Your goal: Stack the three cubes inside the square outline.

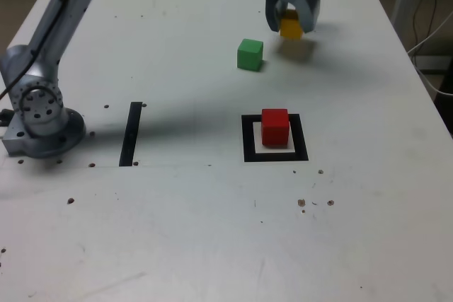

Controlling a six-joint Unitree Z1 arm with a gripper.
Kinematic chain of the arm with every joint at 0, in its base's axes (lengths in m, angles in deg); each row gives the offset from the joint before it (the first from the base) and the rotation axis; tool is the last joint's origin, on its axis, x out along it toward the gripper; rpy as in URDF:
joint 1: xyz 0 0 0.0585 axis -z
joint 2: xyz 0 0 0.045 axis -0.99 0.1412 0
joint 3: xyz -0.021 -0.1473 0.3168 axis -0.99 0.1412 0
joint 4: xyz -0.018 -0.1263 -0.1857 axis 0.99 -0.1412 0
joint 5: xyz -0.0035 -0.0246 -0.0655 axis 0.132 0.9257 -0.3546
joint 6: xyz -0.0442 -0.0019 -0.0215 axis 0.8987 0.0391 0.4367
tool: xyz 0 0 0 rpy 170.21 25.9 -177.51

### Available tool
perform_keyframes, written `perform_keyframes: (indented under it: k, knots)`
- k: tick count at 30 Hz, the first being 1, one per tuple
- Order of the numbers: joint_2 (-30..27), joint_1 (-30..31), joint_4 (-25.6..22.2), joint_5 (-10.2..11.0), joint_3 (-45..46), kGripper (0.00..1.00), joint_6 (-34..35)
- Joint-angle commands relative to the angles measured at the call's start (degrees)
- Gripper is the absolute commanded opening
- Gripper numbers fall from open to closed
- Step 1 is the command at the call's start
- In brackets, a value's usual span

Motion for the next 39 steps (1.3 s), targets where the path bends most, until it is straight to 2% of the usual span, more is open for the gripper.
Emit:
perform_keyframes:
  k: [1,5,10,14,18,22,27,35,39]
  knots:
    - [-4.69,1.13,0.11,-0.23,2.88,0.11,2.49]
    - [-10.87,4.06,0.26,-0.72,9.03,0.11,7.50]
    - [-19.62,10.92,0.87,-0.34,17.93,0.11,15.53]
    - [-25.54,18.82,0.21,-0.49,24.26,0.11,25.38]
    - [-29.22,28.24,-0.88,-1.85,28.71,0.11,37.75]
    - [-30.12,35.01,-0.77,-3.44,30.33,0.11,46.24]
    - [-29.32,40.10,0.58,-4.39,30.34,0.11,52.82]
    - [-25.73,41.35,1.07,-4.05,30.06,0.11,59.81]
    - [-23.62,41.22,1.29,-2.89,29.30,0.11,62.54]
